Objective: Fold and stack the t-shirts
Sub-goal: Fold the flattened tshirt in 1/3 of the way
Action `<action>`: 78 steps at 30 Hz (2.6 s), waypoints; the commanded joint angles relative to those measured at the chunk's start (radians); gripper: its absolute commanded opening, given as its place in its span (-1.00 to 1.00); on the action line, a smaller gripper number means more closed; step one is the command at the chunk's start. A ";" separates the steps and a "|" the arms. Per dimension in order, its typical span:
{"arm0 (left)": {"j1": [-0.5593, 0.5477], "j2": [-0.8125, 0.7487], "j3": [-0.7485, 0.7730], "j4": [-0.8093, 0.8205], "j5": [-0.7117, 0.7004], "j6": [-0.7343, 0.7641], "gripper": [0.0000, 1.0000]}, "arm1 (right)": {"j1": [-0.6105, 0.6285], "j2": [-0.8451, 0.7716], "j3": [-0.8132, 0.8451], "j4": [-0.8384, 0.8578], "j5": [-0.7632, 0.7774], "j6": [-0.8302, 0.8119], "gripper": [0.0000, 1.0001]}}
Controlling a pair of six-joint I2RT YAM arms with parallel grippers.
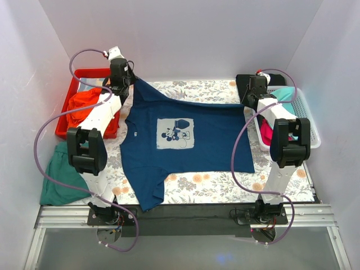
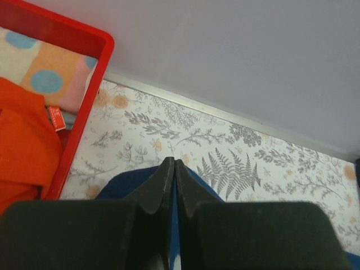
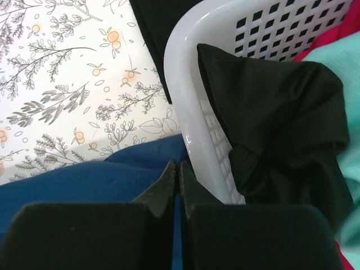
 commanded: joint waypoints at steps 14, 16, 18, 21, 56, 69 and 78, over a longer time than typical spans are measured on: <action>0.004 -0.369 -0.339 -0.209 0.006 -0.123 -1.00 | -0.017 -0.128 -0.211 -0.077 -0.059 0.102 -0.97; 0.004 -0.400 -0.374 -0.223 -0.002 -0.128 -1.00 | -0.016 -0.135 -0.243 -0.083 -0.054 0.108 -0.97; 0.004 -0.412 -0.391 -0.243 0.001 -0.131 -1.00 | -0.017 -0.141 -0.263 -0.092 -0.054 0.113 -0.97; 0.004 -0.432 -0.424 -0.261 0.004 -0.142 -1.00 | -0.017 -0.150 -0.294 -0.103 -0.045 0.117 -0.97; 0.004 -0.402 -0.490 -0.296 0.040 -0.231 -1.00 | 0.375 -0.124 -0.021 -0.097 -0.056 -0.053 -0.13; 0.019 -0.204 -0.316 -0.226 -0.013 -0.191 -1.00 | 0.584 0.220 0.334 -0.100 -0.476 -0.088 -0.28; 0.067 -0.038 -0.142 -0.374 0.058 -0.240 -1.00 | 0.702 0.272 0.400 -0.115 -0.433 -0.113 -0.19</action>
